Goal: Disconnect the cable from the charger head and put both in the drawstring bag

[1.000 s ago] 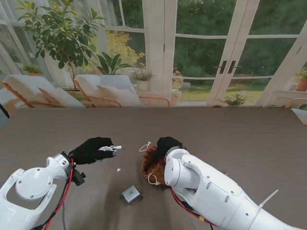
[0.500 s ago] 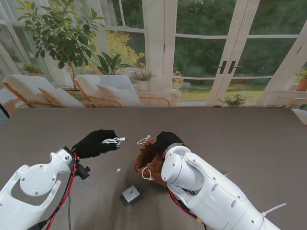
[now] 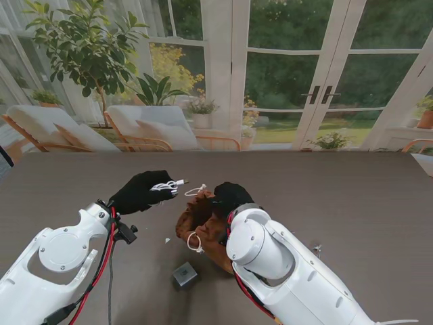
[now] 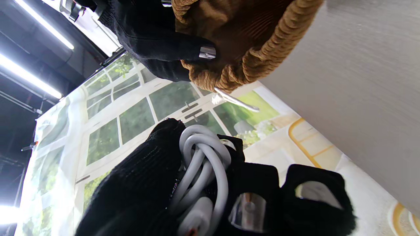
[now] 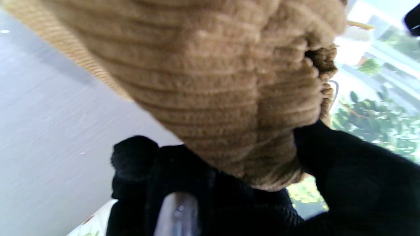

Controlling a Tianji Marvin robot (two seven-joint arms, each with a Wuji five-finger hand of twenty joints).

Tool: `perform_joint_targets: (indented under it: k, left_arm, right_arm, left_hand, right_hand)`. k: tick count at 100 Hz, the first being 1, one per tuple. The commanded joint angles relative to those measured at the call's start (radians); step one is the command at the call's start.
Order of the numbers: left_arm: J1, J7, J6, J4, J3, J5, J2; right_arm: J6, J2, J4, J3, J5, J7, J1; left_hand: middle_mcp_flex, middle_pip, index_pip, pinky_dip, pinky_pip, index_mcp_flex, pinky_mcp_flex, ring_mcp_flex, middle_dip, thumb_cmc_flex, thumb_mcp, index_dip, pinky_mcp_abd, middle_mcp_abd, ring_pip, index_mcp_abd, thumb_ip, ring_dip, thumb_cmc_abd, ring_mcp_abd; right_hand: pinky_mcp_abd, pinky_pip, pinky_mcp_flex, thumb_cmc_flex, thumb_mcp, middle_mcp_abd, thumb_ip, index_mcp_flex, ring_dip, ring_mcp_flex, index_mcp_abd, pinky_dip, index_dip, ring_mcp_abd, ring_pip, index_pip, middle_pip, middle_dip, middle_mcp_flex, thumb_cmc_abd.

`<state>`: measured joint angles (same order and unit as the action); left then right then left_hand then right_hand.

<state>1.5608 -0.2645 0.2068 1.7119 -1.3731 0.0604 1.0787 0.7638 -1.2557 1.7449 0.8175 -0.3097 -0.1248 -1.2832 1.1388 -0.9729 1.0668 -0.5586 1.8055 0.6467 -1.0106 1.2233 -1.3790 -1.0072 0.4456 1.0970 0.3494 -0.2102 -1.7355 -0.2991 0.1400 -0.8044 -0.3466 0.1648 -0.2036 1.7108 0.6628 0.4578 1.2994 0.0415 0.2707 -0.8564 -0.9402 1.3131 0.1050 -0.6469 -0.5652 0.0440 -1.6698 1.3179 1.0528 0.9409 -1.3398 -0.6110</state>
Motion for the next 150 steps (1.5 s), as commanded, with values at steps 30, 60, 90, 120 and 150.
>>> perform_joint_targets:
  k: [30, 60, 90, 120, 150]
  left_arm:
    - [-0.016, 0.03, 0.022, 0.012, 0.026, -0.021, 0.022]
    - [-0.027, 0.086, 0.031, 0.022, 0.055, -0.059, 0.039]
    - [-0.021, 0.107, 0.033, 0.044, 0.072, -0.082, 0.045]
    - [-0.023, 0.127, 0.047, 0.049, 0.082, -0.089, 0.05]
    - [-0.03, 0.134, 0.059, 0.039, 0.093, -0.095, 0.052]
  right_arm:
    - [-0.171, -0.02, 0.004, 0.026, 0.084, -0.065, -0.04]
    - [-0.093, -0.047, 0.025, 0.026, 0.136, -0.093, -0.038]
    - [-0.016, -0.092, 0.033, 0.029, 0.193, -0.152, -0.023]
    - [-0.003, -0.108, 0.049, 0.035, 0.218, -0.178, -0.025]
    - [-0.003, -0.121, 0.077, 0.055, 0.284, -0.204, -0.048]
  left_hand:
    - [0.054, -0.006, 0.216, -0.074, 0.142, 0.096, 0.039, 0.045, 0.016, -0.203, 0.191, 0.017, 0.065, -0.029, 0.035, 0.107, -0.066, -0.005, 0.138, 0.057]
    - [0.007, 0.068, 0.18, -0.195, 0.002, 0.086, 0.168, -0.025, 0.046, -0.227, 0.16, -0.017, 0.125, -0.056, 0.205, 0.095, -0.062, -0.047, 0.147, 0.164]
    - [-0.052, 0.187, 0.097, -0.329, -0.207, 0.092, 0.389, -0.206, 0.134, -0.242, 0.166, -0.14, 0.158, -0.081, 0.476, 0.075, -0.033, -0.053, 0.113, 0.301]
    - [-0.073, 0.26, 0.037, -0.373, -0.323, 0.104, 0.521, -0.317, 0.097, -0.245, 0.179, -0.209, 0.141, -0.088, 0.635, 0.068, -0.019, -0.041, 0.082, 0.345]
    - [-0.072, 0.366, -0.016, -0.427, -0.386, 0.102, 0.648, -0.424, 0.095, -0.241, 0.195, -0.293, 0.086, -0.1, 0.713, 0.058, -0.005, -0.055, 0.027, 0.361]
  right_hand:
    - [-0.041, 0.022, 0.475, 0.04, 0.028, 0.065, -0.001, -0.004, 0.008, 0.003, 0.154, -0.029, -0.035, -0.105, -0.034, 0.051, -0.01, -0.001, -0.099, -0.008]
    - [-0.05, 0.017, 0.475, 0.055, 0.02, 0.074, 0.004, 0.0, 0.009, 0.003, 0.166, -0.043, -0.033, -0.103, -0.03, 0.048, -0.026, 0.006, -0.099, -0.007]
    - [-0.057, 0.021, 0.475, 0.065, 0.015, 0.086, 0.003, 0.0, 0.005, 0.002, 0.178, -0.057, -0.031, -0.1, -0.036, 0.043, -0.034, 0.013, -0.099, -0.008]
    - [-0.061, 0.018, 0.476, 0.069, 0.013, 0.09, 0.002, 0.0, 0.004, 0.002, 0.178, -0.067, -0.031, -0.095, -0.037, 0.044, -0.039, 0.019, -0.1, -0.009]
    - [-0.065, 0.022, 0.477, 0.075, 0.011, 0.096, 0.001, 0.001, 0.002, 0.002, 0.181, -0.073, -0.03, -0.091, -0.041, 0.041, -0.043, 0.021, -0.099, -0.011]
